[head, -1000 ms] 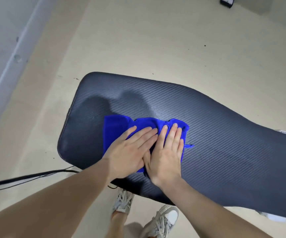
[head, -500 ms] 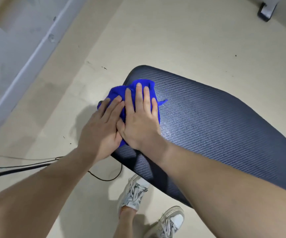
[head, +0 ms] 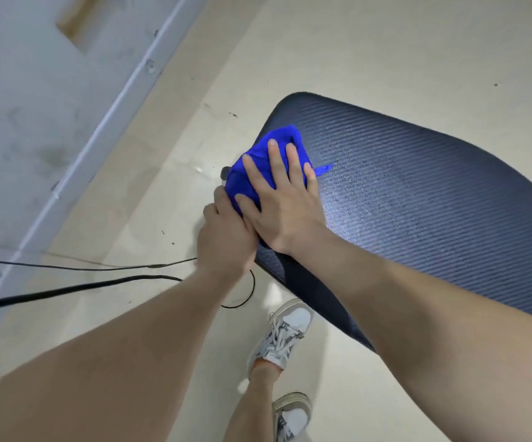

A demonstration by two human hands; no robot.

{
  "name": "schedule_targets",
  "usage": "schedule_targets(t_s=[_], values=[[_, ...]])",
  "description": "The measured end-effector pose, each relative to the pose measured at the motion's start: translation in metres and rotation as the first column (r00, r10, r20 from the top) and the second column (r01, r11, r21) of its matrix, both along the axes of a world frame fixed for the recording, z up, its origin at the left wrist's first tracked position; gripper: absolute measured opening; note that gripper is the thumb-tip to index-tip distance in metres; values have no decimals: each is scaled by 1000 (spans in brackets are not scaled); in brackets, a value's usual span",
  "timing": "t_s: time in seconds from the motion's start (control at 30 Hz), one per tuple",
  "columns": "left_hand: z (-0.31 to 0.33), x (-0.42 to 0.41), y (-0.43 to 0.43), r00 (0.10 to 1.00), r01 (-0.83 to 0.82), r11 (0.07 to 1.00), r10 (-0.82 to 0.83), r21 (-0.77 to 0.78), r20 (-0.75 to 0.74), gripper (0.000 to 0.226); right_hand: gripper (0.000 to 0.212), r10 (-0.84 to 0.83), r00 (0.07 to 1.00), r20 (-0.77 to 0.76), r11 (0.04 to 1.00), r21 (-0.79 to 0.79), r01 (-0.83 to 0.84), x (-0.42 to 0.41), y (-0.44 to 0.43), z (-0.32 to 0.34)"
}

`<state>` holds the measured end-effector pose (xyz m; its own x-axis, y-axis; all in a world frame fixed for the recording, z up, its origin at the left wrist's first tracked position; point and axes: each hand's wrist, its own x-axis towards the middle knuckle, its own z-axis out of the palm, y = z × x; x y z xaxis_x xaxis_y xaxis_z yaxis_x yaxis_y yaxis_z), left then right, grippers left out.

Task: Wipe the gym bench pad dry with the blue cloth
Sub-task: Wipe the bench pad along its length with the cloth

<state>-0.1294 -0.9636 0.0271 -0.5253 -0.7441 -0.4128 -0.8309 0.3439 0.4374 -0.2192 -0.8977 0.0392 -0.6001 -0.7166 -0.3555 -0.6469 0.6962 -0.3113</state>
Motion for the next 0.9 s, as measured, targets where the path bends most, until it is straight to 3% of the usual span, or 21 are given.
schedule_targets(t_s=[0.1,0.23,0.43,0.6,0.77,0.9], values=[[-2,15,18,990,-116,989,123,88,-70,47,60,12,1000,14,1000,-15,-11,19,10,2],[-5,33,39,926,-211,935,284,284,-250,29,57,40,999,1,999,7,-40,43,28,5],[0,36,34,908,-161,914,285,373,-307,37,56,54,998,-15,997,50,-53,45,33,8],[-7,25,9,925,-151,921,260,358,-278,21,64,48,997,-61,998,41,-45,22,0,0],[-2,-11,-49,977,145,962,-103,231,-184,29,58,40,991,-127,999,21,-38,-13,-43,-10],[0,-67,-69,964,247,958,-228,147,-135,27,54,10,982,-187,1000,-6,-12,-56,-60,-10]])
